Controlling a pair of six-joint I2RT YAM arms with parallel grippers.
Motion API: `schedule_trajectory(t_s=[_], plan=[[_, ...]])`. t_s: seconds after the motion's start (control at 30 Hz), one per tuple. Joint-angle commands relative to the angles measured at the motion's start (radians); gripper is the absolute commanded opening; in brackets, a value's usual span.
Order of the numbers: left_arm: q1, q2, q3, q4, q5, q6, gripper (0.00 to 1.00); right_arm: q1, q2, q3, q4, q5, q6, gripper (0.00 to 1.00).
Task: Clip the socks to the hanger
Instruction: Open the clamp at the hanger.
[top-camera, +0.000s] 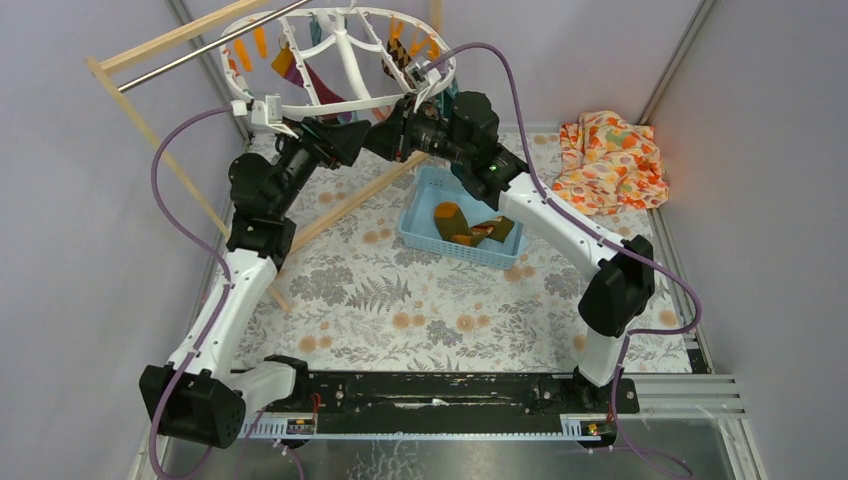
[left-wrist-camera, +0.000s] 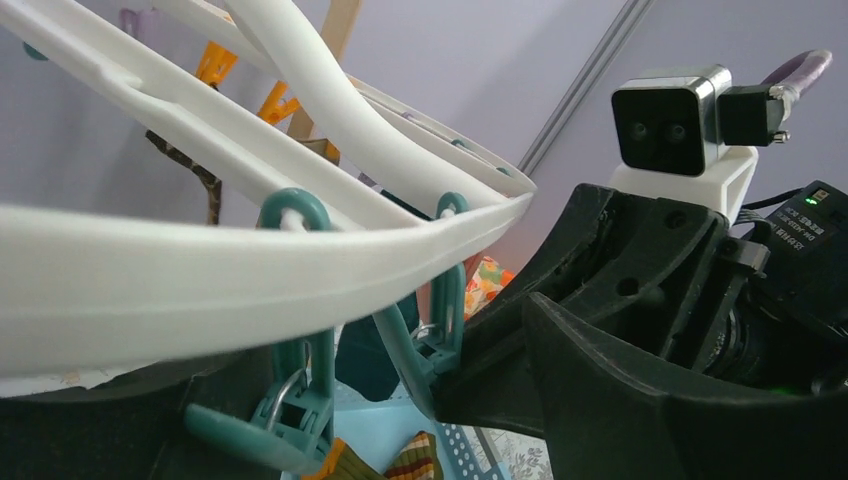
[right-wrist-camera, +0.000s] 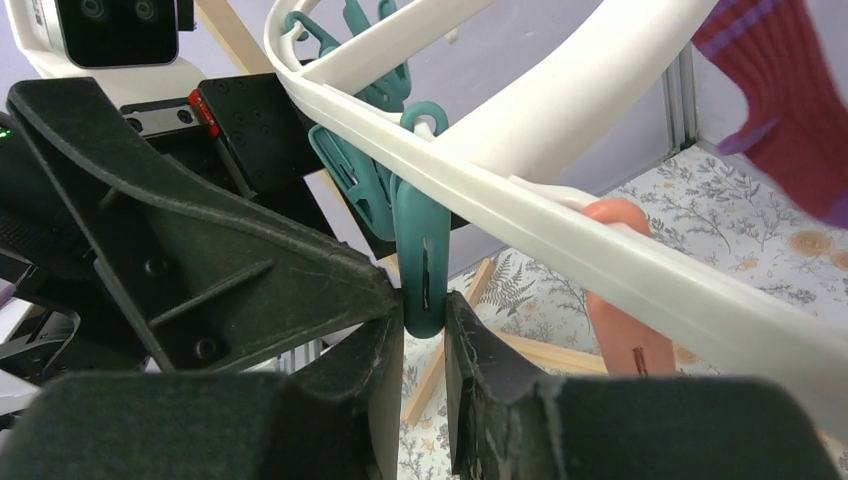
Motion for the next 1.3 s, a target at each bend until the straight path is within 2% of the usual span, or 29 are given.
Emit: schedule_trajectory(t_s=[0.0,0.23,0.33,0.57,0.87,0.93,0.97,1.1,1.27], plan=[[0.005,-0.049,-0.006,-0.017,-0.074,0.038,0.83,0.000,0.013,0.064,0.027,0.026,-0.019,0.00],[0.005,-0.090,0.051,-0.155,-0.357,0.111,0.84,0.001,0.024,0.069,0.034,0.029,-0.013,0.00],[0.005,-0.062,0.115,-0.230,-0.395,0.148,0.83,0.000,0.027,0.066,0.037,0.028,-0.012,0.00],[0.005,-0.024,0.240,-0.451,-0.346,0.108,0.81,0.001,0.027,0.067,0.010,0.047,-0.039,0.00],[0.005,-0.082,0.374,-0.731,-0.410,-0.042,0.80,0.000,0.044,0.074,0.013,0.051,-0.032,0.00],[0.005,-0.084,0.394,-0.777,-0.389,-0.084,0.73,0.001,0.047,0.072,0.021,0.050,-0.024,0.00],[0.005,-0.081,0.399,-0.797,-0.372,-0.111,0.71,0.000,0.049,0.070,0.027,0.050,-0.021,0.00],[0.005,-0.073,0.363,-0.806,-0.257,-0.194,0.74,0.001,0.051,0.061,0.052,0.048,-0.005,0.00],[0.005,-0.060,0.355,-0.795,-0.208,-0.224,0.74,0.000,0.054,0.066,0.052,0.050,0.000,0.00]])
